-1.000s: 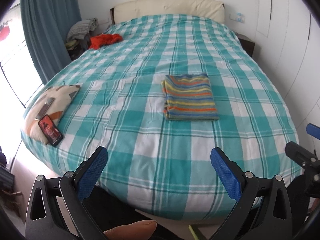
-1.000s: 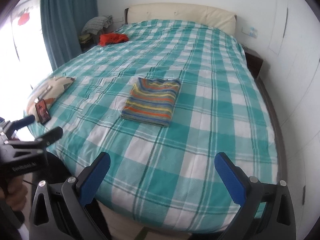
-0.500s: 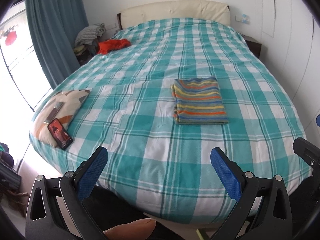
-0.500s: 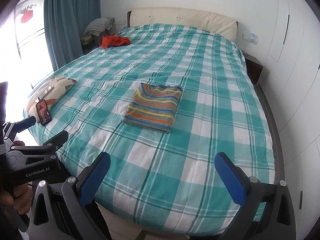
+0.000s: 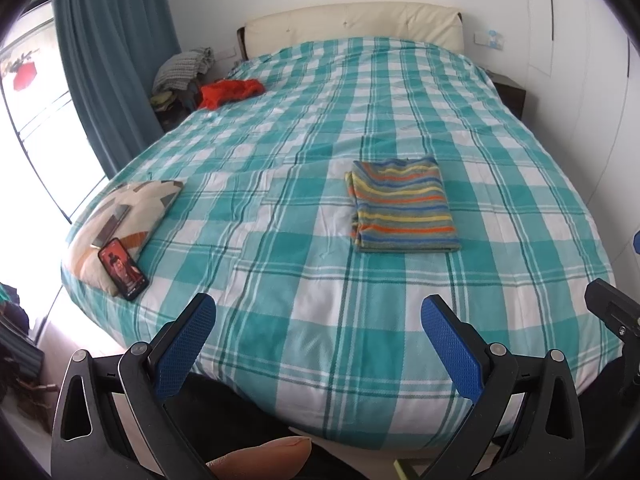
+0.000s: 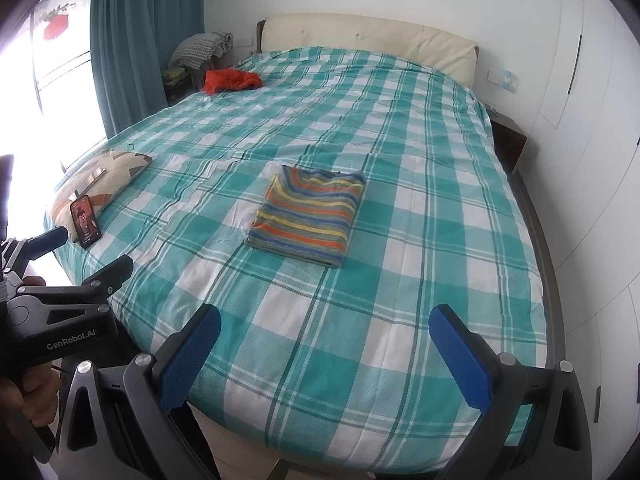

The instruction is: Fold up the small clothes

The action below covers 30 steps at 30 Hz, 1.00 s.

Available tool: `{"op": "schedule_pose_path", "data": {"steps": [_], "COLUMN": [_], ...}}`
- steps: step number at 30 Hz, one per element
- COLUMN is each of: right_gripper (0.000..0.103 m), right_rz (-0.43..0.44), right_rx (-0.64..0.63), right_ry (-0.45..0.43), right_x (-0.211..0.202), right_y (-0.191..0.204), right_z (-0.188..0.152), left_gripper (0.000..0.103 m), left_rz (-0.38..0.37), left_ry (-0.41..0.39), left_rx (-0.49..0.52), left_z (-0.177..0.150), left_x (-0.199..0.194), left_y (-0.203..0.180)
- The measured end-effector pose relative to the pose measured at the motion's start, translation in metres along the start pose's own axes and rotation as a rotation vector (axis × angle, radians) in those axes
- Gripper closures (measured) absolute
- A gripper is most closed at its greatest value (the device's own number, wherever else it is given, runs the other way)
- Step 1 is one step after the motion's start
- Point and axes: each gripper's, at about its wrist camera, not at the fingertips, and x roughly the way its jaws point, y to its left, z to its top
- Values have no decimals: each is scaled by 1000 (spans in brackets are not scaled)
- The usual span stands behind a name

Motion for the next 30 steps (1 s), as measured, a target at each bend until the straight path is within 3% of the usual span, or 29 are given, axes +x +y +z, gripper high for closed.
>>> {"op": "schedule_pose_path", "data": {"steps": [30], "right_gripper": [1], "right_rz": [-6], "right_rx": [-3], "right_ry": [4], "right_x": [4], "right_y": [-11], "right_z": [4], "left_gripper": [0], "left_rz": [-36], "left_ry": [-17], "left_rx": [0], "left_z": [1], "left_x": [-4], "left_y": [-4]}}
